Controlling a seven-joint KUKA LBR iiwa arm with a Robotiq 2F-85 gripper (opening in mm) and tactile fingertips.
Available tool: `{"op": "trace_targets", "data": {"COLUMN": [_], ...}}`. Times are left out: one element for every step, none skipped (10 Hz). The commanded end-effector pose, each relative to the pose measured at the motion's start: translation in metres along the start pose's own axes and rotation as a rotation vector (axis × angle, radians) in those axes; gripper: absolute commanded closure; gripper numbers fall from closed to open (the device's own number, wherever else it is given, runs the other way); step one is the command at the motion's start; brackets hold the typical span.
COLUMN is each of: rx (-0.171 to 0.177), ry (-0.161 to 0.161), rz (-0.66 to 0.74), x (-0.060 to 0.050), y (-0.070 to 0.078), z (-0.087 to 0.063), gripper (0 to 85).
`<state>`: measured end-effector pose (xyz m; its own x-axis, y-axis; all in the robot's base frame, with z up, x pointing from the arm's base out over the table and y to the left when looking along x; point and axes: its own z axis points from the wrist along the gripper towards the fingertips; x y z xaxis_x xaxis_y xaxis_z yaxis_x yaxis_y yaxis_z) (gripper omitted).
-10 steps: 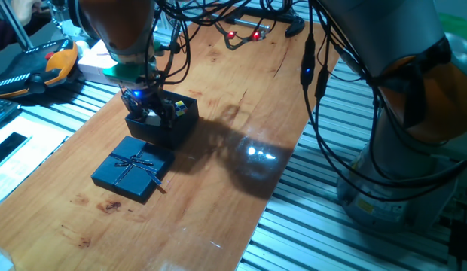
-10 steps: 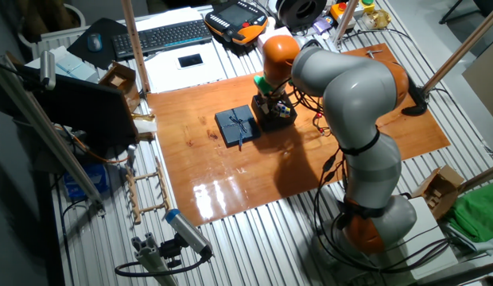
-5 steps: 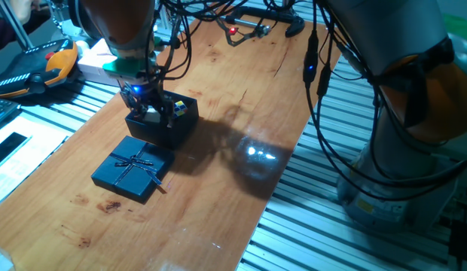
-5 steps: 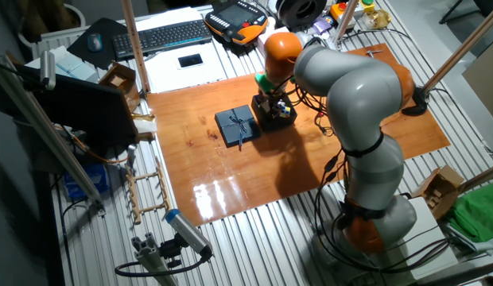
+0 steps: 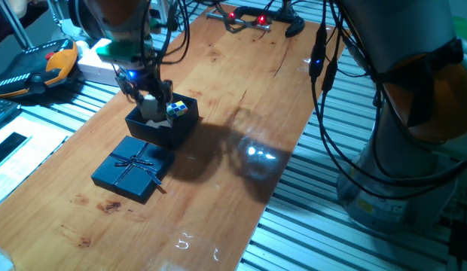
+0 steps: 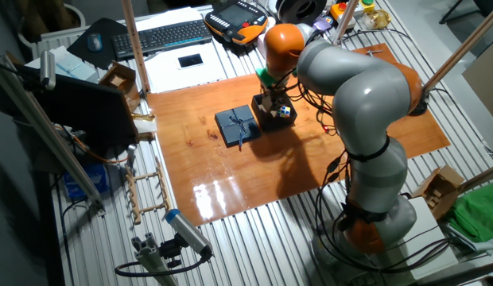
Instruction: Take everything out of the gift box
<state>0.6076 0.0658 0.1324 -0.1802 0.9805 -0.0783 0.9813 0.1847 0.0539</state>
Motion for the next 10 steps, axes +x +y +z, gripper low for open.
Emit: {"op": "trace_targets", "data": {"rx": [0.002,0.002,0.004,0.004,0.004,0.003,-0.003,-0.007,-0.003,0.013], "ry": [0.0,0.0,-0.007,-0.009,-0.01,-0.01,-0.005,0.0,0.004,-0.009], "rz": [0.002,0.009,0.02,0.023,0.022,0.018,0.009,0.002,0.013,0.027], "x": [-0.004,-0.008,-0.013,-0.018,-0.021,-0.022,-0.021,-0.021,-0.021,-0.021], "y": [0.0,-0.002,-0.004,-0.007,-0.011,-0.013,-0.014,-0.014,-0.014,-0.014], "z": [-0.006,-0.01,-0.012,-0.015,-0.016,-0.017,-0.017,-0.017,-0.017,-0.017], "gripper": [84.0,84.0,84.0,84.0,84.0,84.0,84.0,84.0,84.0,84.0]}}
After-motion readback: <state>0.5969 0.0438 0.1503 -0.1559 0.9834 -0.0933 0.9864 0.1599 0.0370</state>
